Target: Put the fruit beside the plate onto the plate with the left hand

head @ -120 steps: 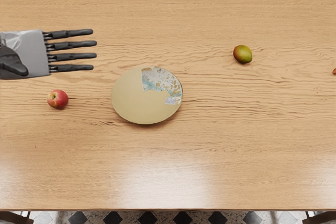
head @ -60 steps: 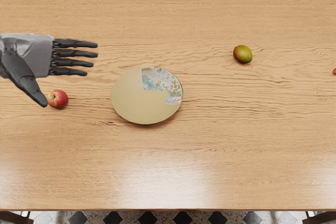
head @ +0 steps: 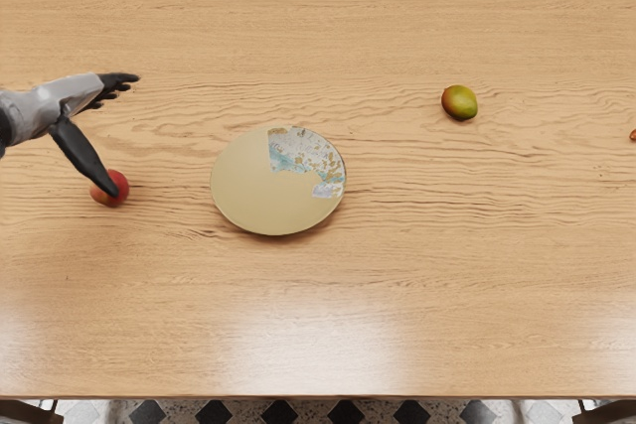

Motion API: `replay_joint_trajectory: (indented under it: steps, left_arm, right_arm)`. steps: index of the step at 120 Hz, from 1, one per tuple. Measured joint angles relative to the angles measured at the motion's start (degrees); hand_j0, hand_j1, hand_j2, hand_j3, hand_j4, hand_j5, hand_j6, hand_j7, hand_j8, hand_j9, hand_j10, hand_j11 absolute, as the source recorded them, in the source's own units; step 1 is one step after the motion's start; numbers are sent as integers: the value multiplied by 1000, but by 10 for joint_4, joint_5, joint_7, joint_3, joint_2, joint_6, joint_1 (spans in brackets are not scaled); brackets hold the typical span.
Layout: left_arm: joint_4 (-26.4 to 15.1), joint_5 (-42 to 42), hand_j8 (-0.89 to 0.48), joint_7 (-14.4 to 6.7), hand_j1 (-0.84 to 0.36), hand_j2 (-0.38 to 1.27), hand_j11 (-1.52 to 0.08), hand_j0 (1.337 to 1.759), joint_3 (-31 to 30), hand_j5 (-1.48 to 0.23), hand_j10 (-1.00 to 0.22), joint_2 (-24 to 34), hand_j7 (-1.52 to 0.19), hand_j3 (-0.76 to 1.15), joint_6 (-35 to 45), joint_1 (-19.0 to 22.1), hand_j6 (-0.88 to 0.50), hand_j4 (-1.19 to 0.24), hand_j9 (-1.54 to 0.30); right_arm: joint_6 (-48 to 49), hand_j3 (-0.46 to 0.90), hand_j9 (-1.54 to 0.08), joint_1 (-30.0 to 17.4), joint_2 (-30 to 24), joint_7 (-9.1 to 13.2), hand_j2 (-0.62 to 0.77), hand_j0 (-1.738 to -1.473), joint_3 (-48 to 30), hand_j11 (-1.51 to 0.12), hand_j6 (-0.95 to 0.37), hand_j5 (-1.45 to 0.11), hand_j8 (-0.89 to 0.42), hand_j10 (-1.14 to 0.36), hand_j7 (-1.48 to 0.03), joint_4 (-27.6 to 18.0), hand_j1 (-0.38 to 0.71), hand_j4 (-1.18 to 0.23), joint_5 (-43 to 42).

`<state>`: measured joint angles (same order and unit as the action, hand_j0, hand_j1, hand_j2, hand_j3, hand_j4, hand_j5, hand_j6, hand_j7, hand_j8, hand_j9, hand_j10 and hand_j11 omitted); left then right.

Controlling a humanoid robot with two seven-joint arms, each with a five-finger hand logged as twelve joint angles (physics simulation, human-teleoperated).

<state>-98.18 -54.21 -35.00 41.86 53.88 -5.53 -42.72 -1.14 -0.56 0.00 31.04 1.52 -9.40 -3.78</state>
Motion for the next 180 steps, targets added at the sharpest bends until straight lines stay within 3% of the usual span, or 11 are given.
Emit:
replay_joint_trajectory:
  steps: [40, 78, 129, 180]
  left_arm:
    - [-8, -39, -23, 0, 332, 6, -21, 1658, -21, -22, -21, -4, -21, 0, 28, 50, -23, -22, -21]
    - [6, -63, -37, 0, 316, 9, -39, 1658, -30, -40, -35, -1, -39, 0, 49, 53, -38, -36, -39]
    - [25, -143, -82, 0, 264, 19, -96, 1658, -87, -97, -80, -5, -96, 0, 140, 65, -83, -81, -96]
    - [62, -202, -151, 0, 180, 33, -187, 1658, -93, -188, -149, -70, -187, 0, 162, 73, -152, -150, -187]
  right_arm:
    - [0, 0, 0, 0, 0, 0, 0, -1658, 0, 0, 0, 0, 0, 0, 0, -4, -349, 0, 0]
    - [1, 0, 0, 0, 0, 0, 0, -1658, 0, 0, 0, 0, 0, 0, 0, -6, -349, 0, 0]
    - [1, 0, 0, 1, 0, 0, 0, -1658, 1, 0, 0, 0, 0, 0, 0, -13, -349, 0, 0]
    - [1, 0, 0, 3, 0, 0, 0, -1658, 1, 0, 0, 0, 0, 0, 0, -14, -349, 0, 0]
